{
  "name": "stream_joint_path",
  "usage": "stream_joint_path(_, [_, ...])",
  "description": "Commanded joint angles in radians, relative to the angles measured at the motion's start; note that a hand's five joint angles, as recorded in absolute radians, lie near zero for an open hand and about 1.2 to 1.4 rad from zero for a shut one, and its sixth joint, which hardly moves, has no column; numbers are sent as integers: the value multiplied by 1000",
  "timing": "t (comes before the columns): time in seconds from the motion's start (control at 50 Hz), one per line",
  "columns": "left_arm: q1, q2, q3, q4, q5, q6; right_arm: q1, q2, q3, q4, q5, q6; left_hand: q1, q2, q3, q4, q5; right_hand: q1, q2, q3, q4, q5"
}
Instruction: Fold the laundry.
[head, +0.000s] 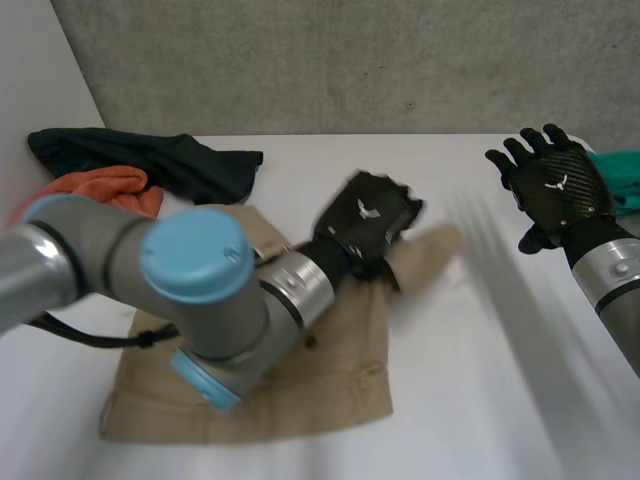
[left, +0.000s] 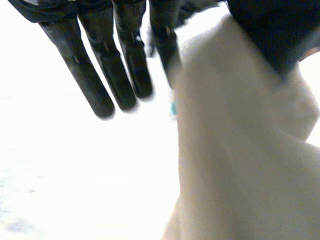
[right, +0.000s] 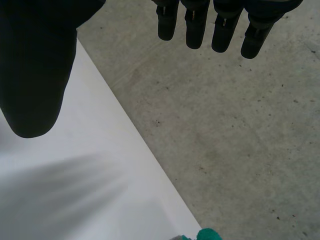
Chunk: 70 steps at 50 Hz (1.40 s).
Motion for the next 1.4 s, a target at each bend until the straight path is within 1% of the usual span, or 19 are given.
stream_joint_path(0.02, [-26, 36, -5, -75, -23, 13, 5, 6, -11, 65, -3, 0, -605, -631, -633, -652, -634, -54, -34, -30, -35, -48])
stream_joint_path(0.18, [131, 325, -159, -174, -120, 10, 12, 3, -81, 354, -3, 15, -590, -616, -619, -638, -619, -54, -34, -30, -35, -48])
stream_joint_path(0.32, [254, 486, -359, -209, -188, 16, 83, 5, -129, 641, -26, 105, -593, -619, -622, -641, -622, -54, -34, -30, -35, -48])
stream_joint_path(0.38, [325, 537, -460, -220, -189, 25, 97, 13, -123, 649, -31, 147, -596, -622, -625, -644, -625, -54, -34, -30, -35, -48])
stream_joint_path(0.52, [461, 520, -571, -226, -163, 54, 190, 163, -127, 458, -16, 247, -605, -631, -634, -653, -634, -54, -34, -30, -35, -48])
stream_joint_path(0.54, [474, 500, -572, -224, -160, 61, 202, 195, -136, 407, -8, 248, -605, -631, -634, -653, -634, 39, 60, 64, 58, 45])
stream_joint_path(0.58, [503, 433, -563, -220, -145, 82, 209, 230, -149, 363, 6, 247, -596, -622, -625, -644, -625, 453, 473, 477, 472, 459])
stream_joint_path(0.6, [512, 410, -560, -218, -137, 93, 210, 250, -158, 338, 17, 242, -593, -619, -622, -641, -622, 734, 755, 758, 753, 740])
stream_joint_path(0.62, [520, 394, -555, -218, -131, 102, 213, 281, -188, 289, 42, 230, -590, -616, -619, -638, -619, 1163, 1184, 1187, 1182, 1169])
stream_joint_path(0.68, [529, 386, -546, -217, -119, 113, 215, 331, -267, 221, 93, 186, -584, -611, -613, -632, -613, 1167, 1188, 1192, 1187, 1174])
stream_joint_path(0.76, [520, 422, -536, -215, -119, 107, 207, 440, -502, 175, 211, 43, -584, -611, -613, -632, -613, 1167, 1188, 1192, 1187, 1174])
stream_joint_path(0.82, [511, 471, -531, -214, -119, 104, 207, 494, -654, 172, 231, -44, -587, -614, -616, -635, -616, 1167, 1188, 1192, 1187, 1174])
stream_joint_path(0.9, [492, 512, -534, -212, -120, 102, 199, 606, -826, 142, 155, -98, -587, -614, -616, -635, -616, 1167, 1188, 1192, 1187, 1174])
stream_joint_path(1.02, [435, 512, -542, -212, -123, 102, 195, 771, -1035, 42, 25, -43, -584, -611, -613, -632, -613, 1167, 1188, 1192, 1187, 1174])
stream_joint_path(1.16, [414, 508, -549, -212, -126, 101, 193, 922, -1198, 19, 14, -11, -584, -611, -613, -632, -613, 1167, 1188, 1192, 1187, 1174])
stream_joint_path(1.18, [412, 508, -549, -212, -126, 101, 192, 928, -1192, 22, 20, -9, -584, -611, -613, -632, -613, 939, 960, 963, 958, 945])
stream_joint_path(1.24, [394, 506, -548, -212, -122, 102, 189, 902, -1149, 37, 40, -8, -582, -608, -610, -629, -610, -54, -34, -30, -35, -48])
stream_joint_path(1.32, [391, 489, -534, -209, -117, 105, 181, 714, -964, 71, 110, 6, -579, -605, -607, -626, -607, -54, -34, -30, -35, -48])
stream_joint_path(1.4, [389, 479, -528, -211, -116, 111, 153, 515, -789, 130, 121, 41, -561, -587, -590, -609, -590, -54, -34, -30, -35, -48])
